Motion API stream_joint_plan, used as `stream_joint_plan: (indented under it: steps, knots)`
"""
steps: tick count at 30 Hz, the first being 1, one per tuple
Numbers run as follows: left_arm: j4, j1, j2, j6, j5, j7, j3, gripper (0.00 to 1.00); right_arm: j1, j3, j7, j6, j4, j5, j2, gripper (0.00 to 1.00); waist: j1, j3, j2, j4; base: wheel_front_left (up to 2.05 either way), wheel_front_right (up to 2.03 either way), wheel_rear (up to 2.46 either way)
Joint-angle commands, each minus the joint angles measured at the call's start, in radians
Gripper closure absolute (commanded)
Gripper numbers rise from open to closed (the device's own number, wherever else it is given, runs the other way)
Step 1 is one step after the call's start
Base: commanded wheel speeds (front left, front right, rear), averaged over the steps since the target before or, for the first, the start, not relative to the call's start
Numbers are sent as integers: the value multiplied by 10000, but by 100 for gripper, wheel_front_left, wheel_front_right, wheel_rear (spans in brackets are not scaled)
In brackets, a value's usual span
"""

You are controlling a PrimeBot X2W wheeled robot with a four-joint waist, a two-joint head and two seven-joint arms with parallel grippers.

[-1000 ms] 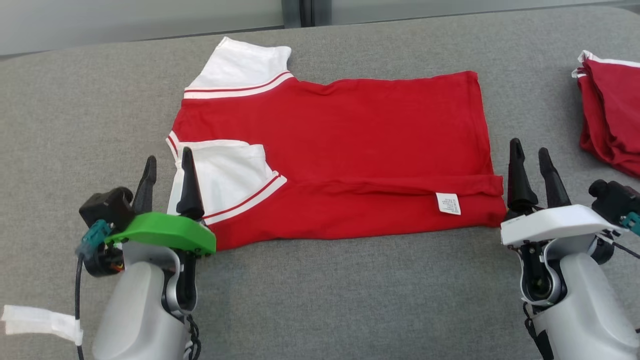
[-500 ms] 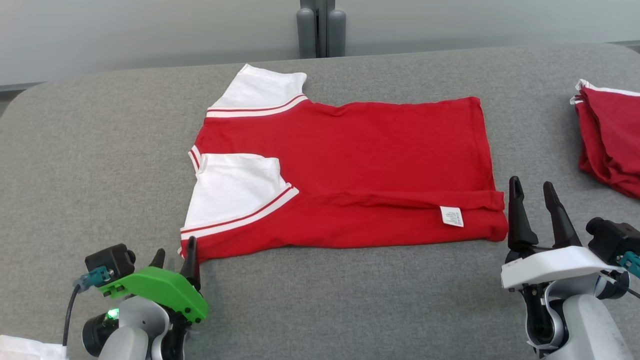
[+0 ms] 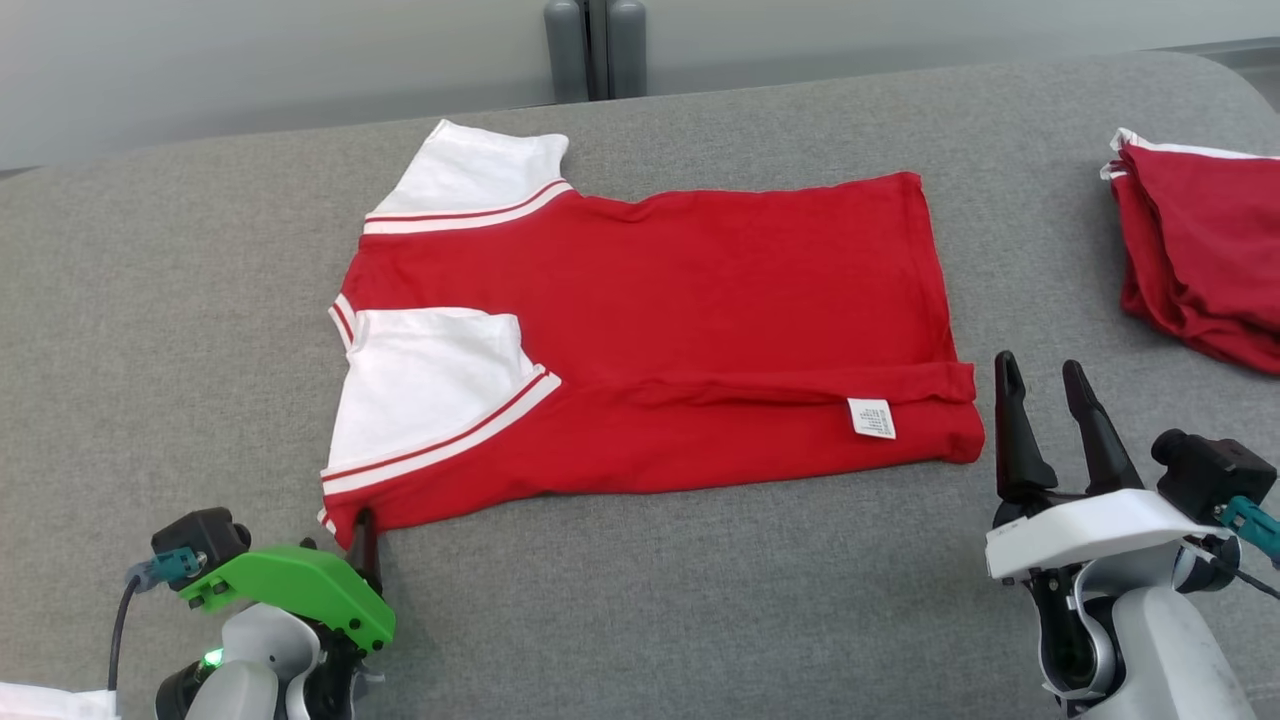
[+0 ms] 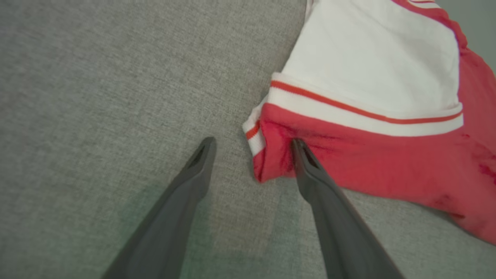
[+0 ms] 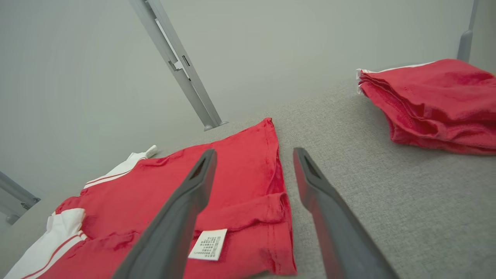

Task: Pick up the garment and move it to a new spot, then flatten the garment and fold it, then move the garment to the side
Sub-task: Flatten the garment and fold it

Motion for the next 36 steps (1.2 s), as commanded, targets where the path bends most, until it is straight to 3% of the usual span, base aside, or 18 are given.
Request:
stream_joint_plan:
  steps: [1, 3, 10, 22, 23, 24, 25, 27, 36]
  knots:
    - [234, -39, 2, -44, -117, -1, -18, 60, 93, -4, 94, -13, 79, -67, -10, 0, 0, 26, -1, -74, 0, 0, 0]
    - [352, -104, -30, -147, -138, -89, -49, 100, 135, -31, 319, -13, 298, -110, -11, 0, 0, 17, -1, -105, 0, 0, 0]
    - [414, -414, -132, -536, -81, -695, -166, 100, -324, -61, 986, -13, 1747, -495, -13, 0, 0, -32, -1, -46, 0, 0, 0]
    - [-37, -369, -70, -671, 42, -1165, -309, 100, -1580, 42, 1380, -13, 4718, -333, -11, 0, 0, -179, -1, 402, 0, 0, 0]
    - [-58, -346, -73, -674, 39, -1164, -319, 100, -1671, 98, 1411, -13, 4863, -254, -11, 17, 0, -188, -1, 408, 0, 0, 0]
    - [-74, -317, -79, -672, 35, -1177, -331, 100, -1795, 150, 1480, -13, 5039, -163, -9, 53, 0, -202, -1, 411, 0, 0, 0]
    - [-86, -300, -86, -672, 30, -1184, -344, 100, -1886, 178, 1543, -13, 5179, -157, -8, 61, 0, -216, -1, 411, 0, 0, 0]
    - [-106, -286, -102, -691, 25, -1220, -370, 100, -2058, 178, 1645, -13, 5423, -171, -6, 100, 0, -247, -1, 408, 0, 0, 0]
    - [-507, -485, 22, -790, 52, -1506, -359, 100, -2589, -76, 2328, -13, 4695, 641, -110, 100, 0, -595, -1, 258, 0, 0, 0]
